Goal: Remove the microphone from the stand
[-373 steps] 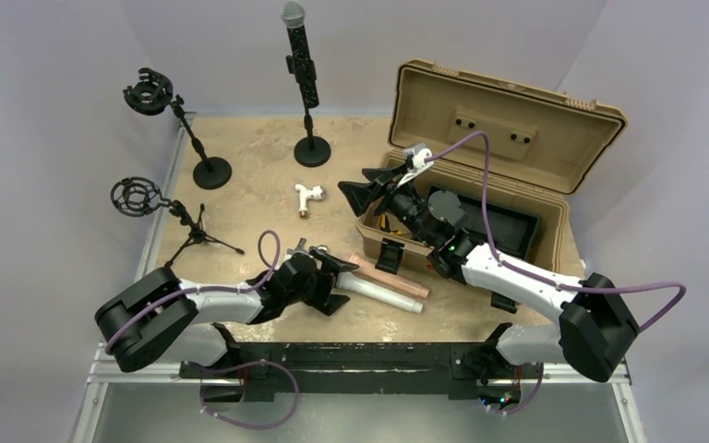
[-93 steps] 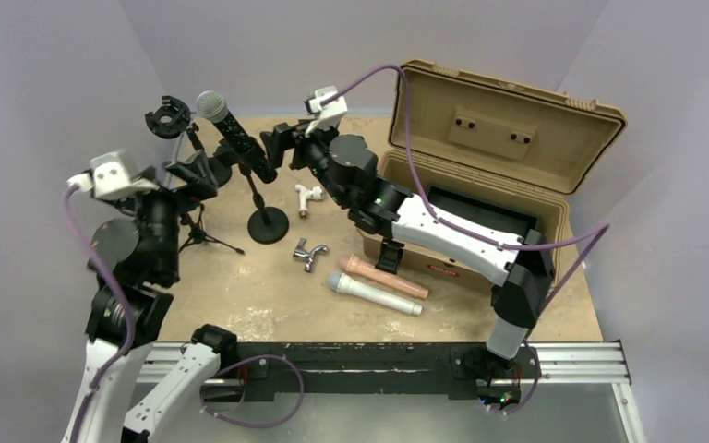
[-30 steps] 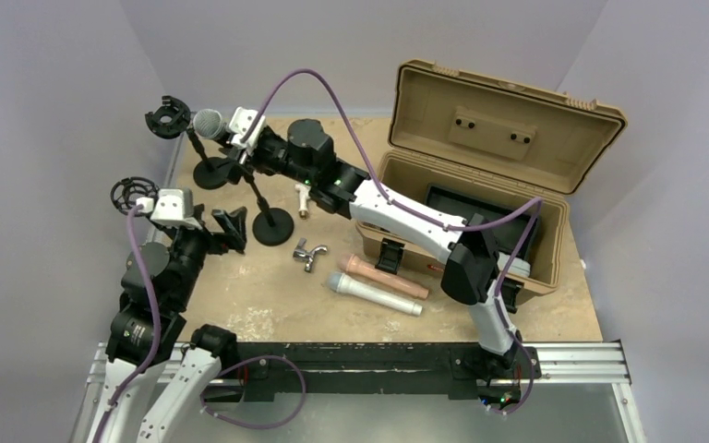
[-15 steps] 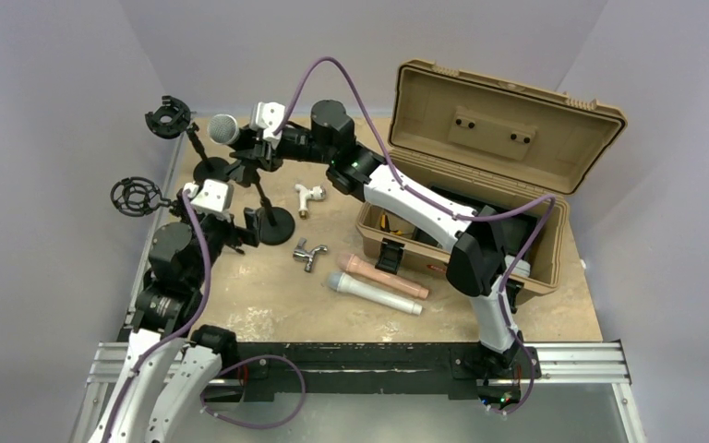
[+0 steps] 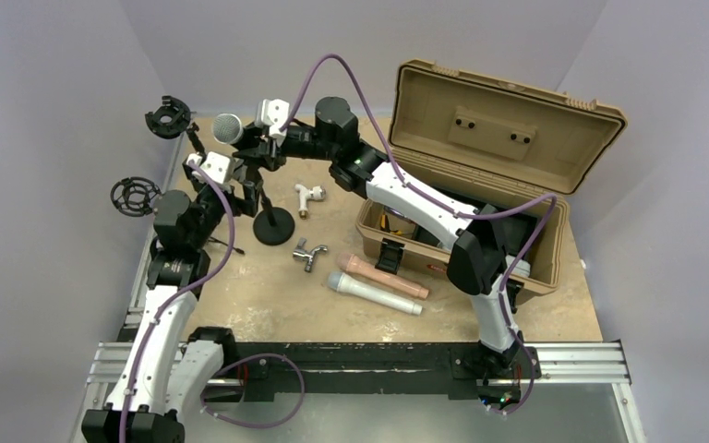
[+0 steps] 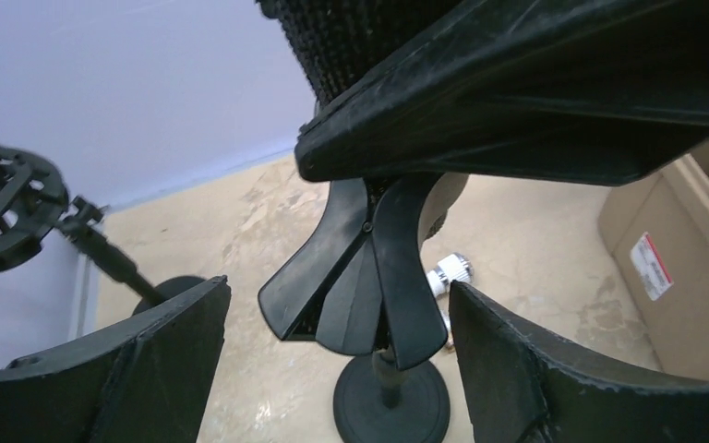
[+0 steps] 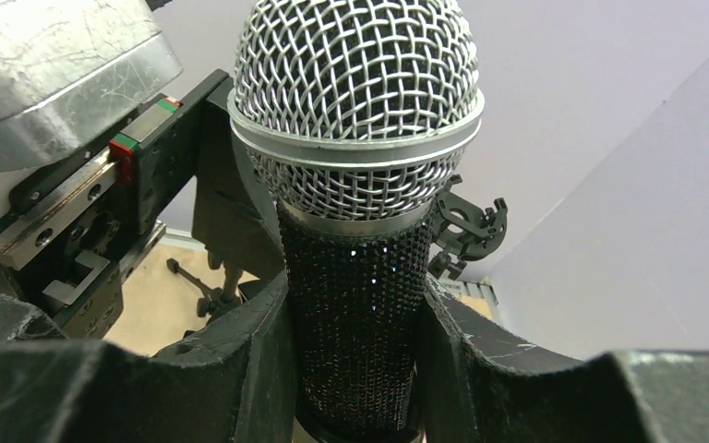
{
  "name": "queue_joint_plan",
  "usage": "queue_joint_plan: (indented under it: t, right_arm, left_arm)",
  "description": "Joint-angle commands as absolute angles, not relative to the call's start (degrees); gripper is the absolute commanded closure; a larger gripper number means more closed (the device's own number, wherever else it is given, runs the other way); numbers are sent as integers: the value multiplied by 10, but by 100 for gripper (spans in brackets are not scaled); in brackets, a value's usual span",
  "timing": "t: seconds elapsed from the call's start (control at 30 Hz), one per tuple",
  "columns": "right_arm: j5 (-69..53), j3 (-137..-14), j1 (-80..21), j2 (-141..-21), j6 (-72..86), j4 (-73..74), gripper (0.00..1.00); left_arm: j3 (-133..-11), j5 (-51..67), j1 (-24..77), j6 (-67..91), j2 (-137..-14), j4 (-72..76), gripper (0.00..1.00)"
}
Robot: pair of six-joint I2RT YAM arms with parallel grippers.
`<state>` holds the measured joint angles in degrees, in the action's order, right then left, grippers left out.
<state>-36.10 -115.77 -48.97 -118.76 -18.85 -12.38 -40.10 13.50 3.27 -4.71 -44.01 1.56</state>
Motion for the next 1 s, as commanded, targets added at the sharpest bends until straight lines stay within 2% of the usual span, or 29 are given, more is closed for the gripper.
queue_joint_plan:
  t: [0.0, 0.13, 0.37, 0.4, 0.47, 0.5, 0.7, 0.9, 0.97]
  right_arm:
    - [-381, -1183, -485, -1178, -187, -159, 100]
    - [-381, -1192, -484, -1179, -185, -154, 100]
    - [-377, -1207, -483, -1186, -185, -140, 100]
    - [-376, -1209, -483, -1187, -185, -138, 100]
    - [-373, -1213, -483, -1190, -183, -137, 100]
    - [-369, -1215, -483, -1191, -182, -136, 100]
    - [-333, -1220, -483, -1193, -161, -149, 100]
    - [-163, -1239, -482, -1184, -93, -209, 100]
    - [-153, -1264, -473, -1182, -71, -213, 100]
  left_arm:
    - [-426, 250, 6, -62, -456, 67, 17]
    - [-442, 314, 1, -53, -480, 55, 26]
    - [-433, 316, 1, -59, -466, 59, 42]
    - [-432, 316, 1, -59, -462, 58, 49]
    - [-433, 315, 1, -63, -456, 45, 87]
    - [-435, 311, 1, -62, -455, 37, 100]
    - [-436, 276, 1, -53, -445, -15, 100]
    - [-438, 254, 3, -54, -447, -36, 100]
    - [-442, 249, 4, -54, -452, -41, 100]
